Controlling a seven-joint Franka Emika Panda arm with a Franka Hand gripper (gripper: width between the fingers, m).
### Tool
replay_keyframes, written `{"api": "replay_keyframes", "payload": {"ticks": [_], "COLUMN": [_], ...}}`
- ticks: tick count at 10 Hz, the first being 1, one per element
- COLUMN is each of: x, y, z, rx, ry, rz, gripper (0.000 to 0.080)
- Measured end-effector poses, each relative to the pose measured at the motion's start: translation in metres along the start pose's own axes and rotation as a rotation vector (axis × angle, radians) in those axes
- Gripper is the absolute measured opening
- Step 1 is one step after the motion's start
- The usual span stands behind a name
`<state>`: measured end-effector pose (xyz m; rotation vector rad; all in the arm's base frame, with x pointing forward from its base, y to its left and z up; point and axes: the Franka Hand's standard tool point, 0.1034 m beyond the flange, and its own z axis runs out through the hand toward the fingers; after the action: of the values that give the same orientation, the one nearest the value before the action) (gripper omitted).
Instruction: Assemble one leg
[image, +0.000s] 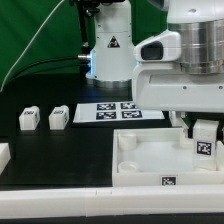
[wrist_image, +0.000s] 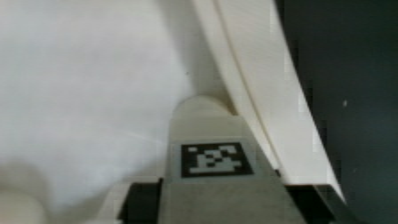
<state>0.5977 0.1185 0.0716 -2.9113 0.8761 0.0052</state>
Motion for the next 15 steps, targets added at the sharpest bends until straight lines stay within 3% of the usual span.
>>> {"api": "replay_keyframes", "payload": {"ticks": [7, 9, 11, 12, 13, 15], "x": [-0.0045, -0.0048, -0.005, -0.0053, -0.0066, -0.0088], "y": [-0.0039, -0.0046, -0.0044, -0.0046, -0.0031, -0.0012], "z": [0.0034, 0.0038, 0.0043, 0.0045, 0.0052, 0.0042], "rx": [0.033, 0.034, 0.035, 0.035, 0.019, -0.045], "ry": [-0.05, -0.052, -0.051, -0.051, -0.055, -0.071], "rz": [0.701, 0.757, 0.683, 0.683, 0.593, 0.273], "gripper": [0.0297, 0.0297, 0.0545, 0.0616, 0.0616, 0.0648]}}
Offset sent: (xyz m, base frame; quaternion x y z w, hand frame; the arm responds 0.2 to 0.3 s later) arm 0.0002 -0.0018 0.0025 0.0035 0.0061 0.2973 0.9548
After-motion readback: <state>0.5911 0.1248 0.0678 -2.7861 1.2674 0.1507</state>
